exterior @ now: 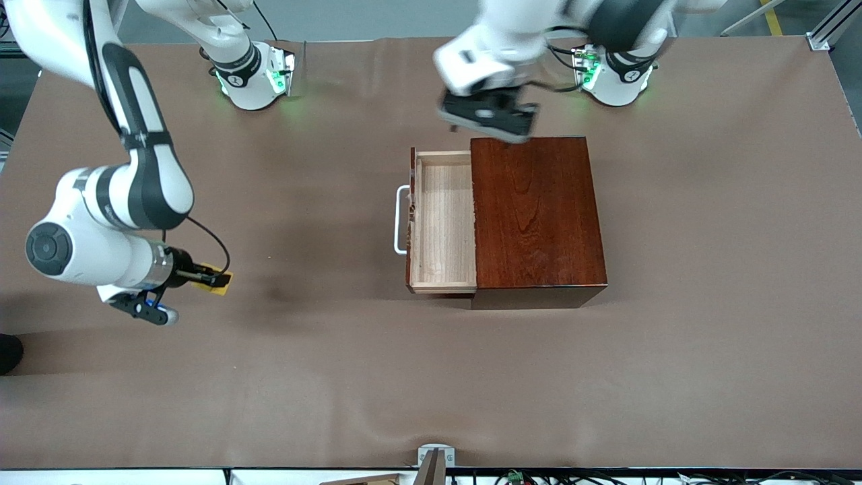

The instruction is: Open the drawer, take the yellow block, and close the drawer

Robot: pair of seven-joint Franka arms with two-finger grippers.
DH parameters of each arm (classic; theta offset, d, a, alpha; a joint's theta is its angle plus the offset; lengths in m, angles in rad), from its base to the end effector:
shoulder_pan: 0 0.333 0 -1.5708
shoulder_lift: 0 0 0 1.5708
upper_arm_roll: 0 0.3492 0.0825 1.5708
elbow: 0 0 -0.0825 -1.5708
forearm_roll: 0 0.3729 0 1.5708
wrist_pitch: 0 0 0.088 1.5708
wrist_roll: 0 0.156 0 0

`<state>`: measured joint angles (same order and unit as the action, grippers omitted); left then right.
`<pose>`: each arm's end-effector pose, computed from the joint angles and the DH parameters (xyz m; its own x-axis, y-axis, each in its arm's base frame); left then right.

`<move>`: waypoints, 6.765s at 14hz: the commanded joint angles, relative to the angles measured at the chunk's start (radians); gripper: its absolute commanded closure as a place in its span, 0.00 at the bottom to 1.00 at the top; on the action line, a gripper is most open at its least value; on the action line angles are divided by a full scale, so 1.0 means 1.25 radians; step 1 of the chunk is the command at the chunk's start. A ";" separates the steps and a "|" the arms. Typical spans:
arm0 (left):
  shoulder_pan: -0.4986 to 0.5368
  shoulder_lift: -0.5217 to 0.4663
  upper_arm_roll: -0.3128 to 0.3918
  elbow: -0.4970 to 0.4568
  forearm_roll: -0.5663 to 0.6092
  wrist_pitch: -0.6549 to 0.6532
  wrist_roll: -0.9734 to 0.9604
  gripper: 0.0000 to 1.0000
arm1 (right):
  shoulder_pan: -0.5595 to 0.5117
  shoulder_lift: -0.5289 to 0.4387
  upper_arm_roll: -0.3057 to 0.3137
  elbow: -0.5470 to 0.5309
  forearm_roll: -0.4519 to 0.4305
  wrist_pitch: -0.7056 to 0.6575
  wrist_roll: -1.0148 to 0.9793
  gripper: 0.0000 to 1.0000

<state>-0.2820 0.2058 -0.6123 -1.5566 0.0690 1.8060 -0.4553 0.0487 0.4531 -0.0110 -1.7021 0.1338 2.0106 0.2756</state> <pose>0.4196 -0.4597 0.5366 0.9054 -0.4214 0.0509 -0.4243 -0.9020 0.0800 0.6477 0.0389 0.3076 0.9421 -0.2888 -0.1704 -0.3029 -0.9510 -0.0625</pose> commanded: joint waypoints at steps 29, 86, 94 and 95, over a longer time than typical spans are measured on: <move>-0.248 0.421 0.195 0.207 0.183 0.149 0.833 0.00 | -0.106 -0.064 0.052 0.025 -0.119 -0.042 -0.171 0.00; 0.167 -0.181 0.489 -0.046 -0.078 -0.170 0.362 0.00 | -0.023 -0.391 0.008 0.155 -0.092 -0.425 -0.158 0.00; 0.172 -0.177 0.490 -0.043 -0.082 -0.173 0.362 0.00 | -0.021 -0.388 0.010 0.159 -0.092 -0.417 -0.155 0.00; 0.172 -0.177 0.491 -0.042 -0.082 -0.173 0.362 0.00 | -0.023 -0.388 0.010 0.159 -0.092 -0.419 -0.155 0.00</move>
<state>-0.0710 0.0009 -0.0042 -1.5996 -0.0097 1.5795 -0.0031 0.0136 -0.0055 0.0121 -1.4806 0.0053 1.4805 0.0867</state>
